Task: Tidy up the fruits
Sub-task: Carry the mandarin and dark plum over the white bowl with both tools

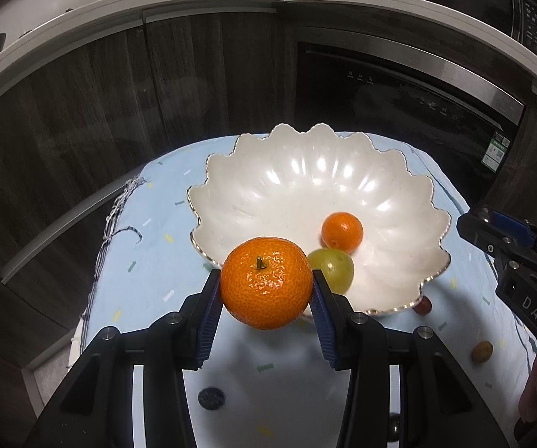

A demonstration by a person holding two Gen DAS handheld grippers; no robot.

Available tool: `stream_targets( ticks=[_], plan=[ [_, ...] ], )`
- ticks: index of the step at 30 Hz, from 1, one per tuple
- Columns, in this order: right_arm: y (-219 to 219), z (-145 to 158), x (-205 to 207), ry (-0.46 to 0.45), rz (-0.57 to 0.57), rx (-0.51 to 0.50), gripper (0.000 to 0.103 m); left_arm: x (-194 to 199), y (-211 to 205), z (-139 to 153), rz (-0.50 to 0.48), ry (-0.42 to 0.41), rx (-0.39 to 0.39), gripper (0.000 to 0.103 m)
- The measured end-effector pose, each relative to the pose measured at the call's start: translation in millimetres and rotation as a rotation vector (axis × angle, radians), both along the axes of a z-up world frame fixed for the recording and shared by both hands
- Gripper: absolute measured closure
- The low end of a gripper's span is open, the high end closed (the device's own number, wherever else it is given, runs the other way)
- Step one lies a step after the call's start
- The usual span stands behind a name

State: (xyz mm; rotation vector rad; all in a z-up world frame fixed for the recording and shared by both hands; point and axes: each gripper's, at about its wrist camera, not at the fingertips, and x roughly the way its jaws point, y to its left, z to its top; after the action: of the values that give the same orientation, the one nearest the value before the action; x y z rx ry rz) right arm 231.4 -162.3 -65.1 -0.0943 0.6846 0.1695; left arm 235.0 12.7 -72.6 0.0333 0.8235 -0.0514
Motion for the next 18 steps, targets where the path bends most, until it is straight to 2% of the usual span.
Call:
stream_targets(
  ticks=[18],
  plan=[
    [0,8,58,-0.002,-0.028,0.008,0.074,51,6,4,0.01,-0.007,0.003,0.058]
  ],
)
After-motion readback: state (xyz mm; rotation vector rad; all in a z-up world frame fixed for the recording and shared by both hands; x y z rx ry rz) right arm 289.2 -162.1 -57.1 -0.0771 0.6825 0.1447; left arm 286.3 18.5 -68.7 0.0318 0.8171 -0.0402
